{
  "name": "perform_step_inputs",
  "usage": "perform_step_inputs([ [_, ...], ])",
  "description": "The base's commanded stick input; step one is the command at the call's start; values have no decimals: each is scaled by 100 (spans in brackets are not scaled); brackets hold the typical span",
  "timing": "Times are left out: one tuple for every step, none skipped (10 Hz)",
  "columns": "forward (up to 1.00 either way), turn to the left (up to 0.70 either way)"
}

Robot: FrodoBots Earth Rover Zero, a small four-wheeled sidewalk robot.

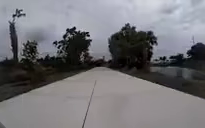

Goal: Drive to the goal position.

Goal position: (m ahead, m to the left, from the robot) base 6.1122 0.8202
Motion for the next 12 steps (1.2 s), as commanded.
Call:
perform_step_inputs([
  [85, 0],
  [85, 0],
  [85, 0],
  [85, 0],
  [85, 0],
  [85, 0],
  [85, 0],
  [85, 0],
  [85, 0],
  [85, 0],
  [85, 0],
  [85, 0],
])
